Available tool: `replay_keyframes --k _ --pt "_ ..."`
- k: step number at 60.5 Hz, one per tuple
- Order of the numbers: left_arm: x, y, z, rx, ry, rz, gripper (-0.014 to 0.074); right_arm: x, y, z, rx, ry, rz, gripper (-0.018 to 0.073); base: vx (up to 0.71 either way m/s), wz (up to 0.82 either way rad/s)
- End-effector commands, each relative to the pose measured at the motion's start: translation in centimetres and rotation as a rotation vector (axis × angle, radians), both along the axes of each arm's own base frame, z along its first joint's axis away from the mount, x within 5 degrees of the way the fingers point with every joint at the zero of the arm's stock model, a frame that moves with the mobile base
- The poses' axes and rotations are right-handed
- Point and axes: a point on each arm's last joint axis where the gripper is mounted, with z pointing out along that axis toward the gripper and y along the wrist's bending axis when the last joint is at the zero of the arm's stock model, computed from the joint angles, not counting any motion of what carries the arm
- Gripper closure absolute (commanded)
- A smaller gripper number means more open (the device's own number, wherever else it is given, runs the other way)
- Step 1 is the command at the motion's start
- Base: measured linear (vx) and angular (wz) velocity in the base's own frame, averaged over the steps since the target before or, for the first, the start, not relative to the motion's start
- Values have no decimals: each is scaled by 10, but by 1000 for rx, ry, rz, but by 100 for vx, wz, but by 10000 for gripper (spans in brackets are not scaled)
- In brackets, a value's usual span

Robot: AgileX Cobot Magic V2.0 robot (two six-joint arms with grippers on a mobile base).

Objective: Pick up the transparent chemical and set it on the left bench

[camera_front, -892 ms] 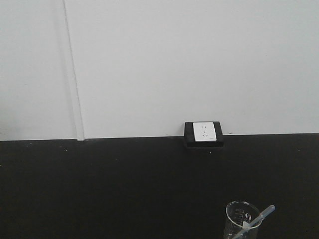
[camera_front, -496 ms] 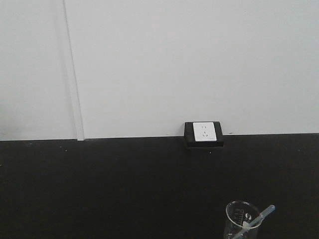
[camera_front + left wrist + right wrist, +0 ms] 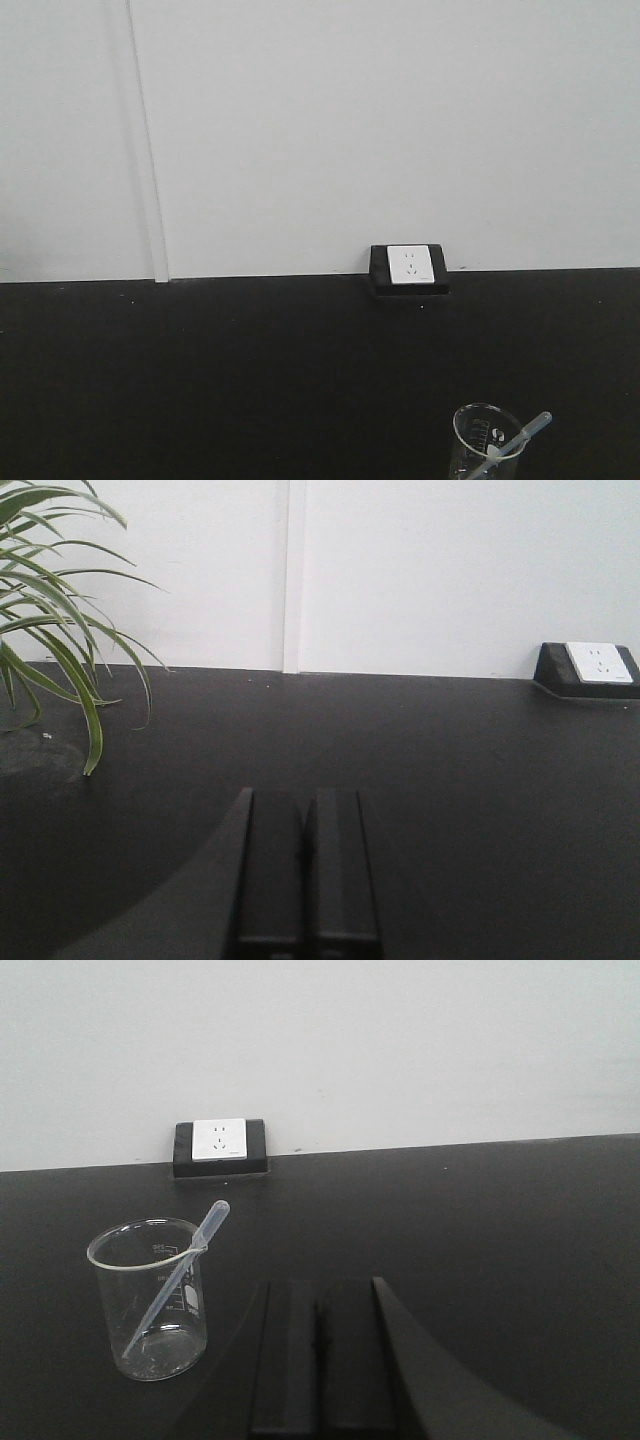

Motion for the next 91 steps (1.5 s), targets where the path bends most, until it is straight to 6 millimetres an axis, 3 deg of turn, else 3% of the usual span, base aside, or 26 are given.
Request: replay_keyframes --k 1,12,18,26,35,43,48,58,70,81,91 --pt "-1 0 3 -14 -81 -1 600 0 1 8 -16 -94 4 566 0 0" --pt "-1 0 3 -14 -81 -1 600 -1 1 17 -13 -194 12 566 0 0" --pt "-1 0 3 -14 -81 -1 600 -4 2 37 72 -293 23 566 0 0" --pt "-1 0 3 -14 -81 -1 600 -2 1 71 85 -285 22 566 0 0" --pt "-1 0 3 -14 -81 -1 600 16 0 115 77 -270 21 566 0 0" --pt "-1 0 3 -14 -81 -1 600 49 -2 134 83 -205 20 566 0 0" --pt "-1 0 3 -14 -81 -1 600 70 -4 132 88 -153 19 566 0 0" --pt "-1 0 3 -14 -81 -1 600 110 -6 108 100 -9 15 561 0 0" --pt "-1 0 3 -14 -81 -1 600 138 -9 77 128 156 2 515 0 0" --pt "-1 0 3 -14 -81 -1 600 154 -10 58 139 226 -4 394 0 0" --pt "-1 0 3 -14 -81 -1 600 164 -10 48 142 236 -3 215 0 0"
